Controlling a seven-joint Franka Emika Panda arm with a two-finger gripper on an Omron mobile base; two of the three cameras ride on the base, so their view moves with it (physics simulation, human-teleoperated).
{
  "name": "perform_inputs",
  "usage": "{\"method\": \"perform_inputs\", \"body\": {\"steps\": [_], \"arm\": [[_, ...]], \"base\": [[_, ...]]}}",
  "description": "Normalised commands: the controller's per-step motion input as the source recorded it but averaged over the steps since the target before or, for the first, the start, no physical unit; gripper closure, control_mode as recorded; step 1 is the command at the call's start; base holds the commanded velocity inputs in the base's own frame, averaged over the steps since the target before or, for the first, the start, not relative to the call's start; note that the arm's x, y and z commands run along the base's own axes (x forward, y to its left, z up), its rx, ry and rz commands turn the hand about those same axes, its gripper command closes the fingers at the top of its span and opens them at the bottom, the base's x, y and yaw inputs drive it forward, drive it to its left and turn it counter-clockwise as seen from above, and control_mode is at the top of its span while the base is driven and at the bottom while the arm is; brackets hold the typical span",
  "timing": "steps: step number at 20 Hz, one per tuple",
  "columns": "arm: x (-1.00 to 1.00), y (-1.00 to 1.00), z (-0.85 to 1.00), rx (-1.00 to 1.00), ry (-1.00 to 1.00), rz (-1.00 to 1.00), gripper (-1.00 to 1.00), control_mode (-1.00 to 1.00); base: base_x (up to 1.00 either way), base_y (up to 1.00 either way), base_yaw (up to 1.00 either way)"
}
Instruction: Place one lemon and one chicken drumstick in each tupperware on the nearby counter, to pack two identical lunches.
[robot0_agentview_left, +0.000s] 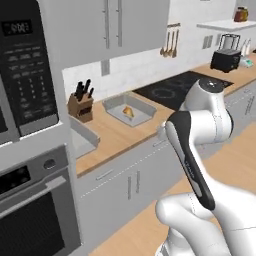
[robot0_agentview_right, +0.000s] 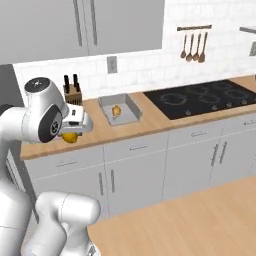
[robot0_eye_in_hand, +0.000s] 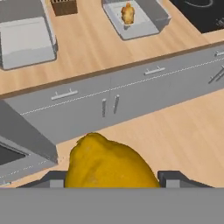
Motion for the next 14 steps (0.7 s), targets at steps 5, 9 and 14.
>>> {"method": "perform_inputs", "body": {"steps": [5,9,14], "arm": [[0.00,0.00,0.00,0.00,0.00,0.00,1.00,1.00],[0.00,0.00,0.00,0.00,0.00,0.00,1.00,1.00],[0.00,0.00,0.00,0.00,0.00,0.00,1.00,1.00]], "base": [[1.00,-0.63,0.34],[1.00,-0.67,0.32],[1.00,-0.11,0.32]]}}
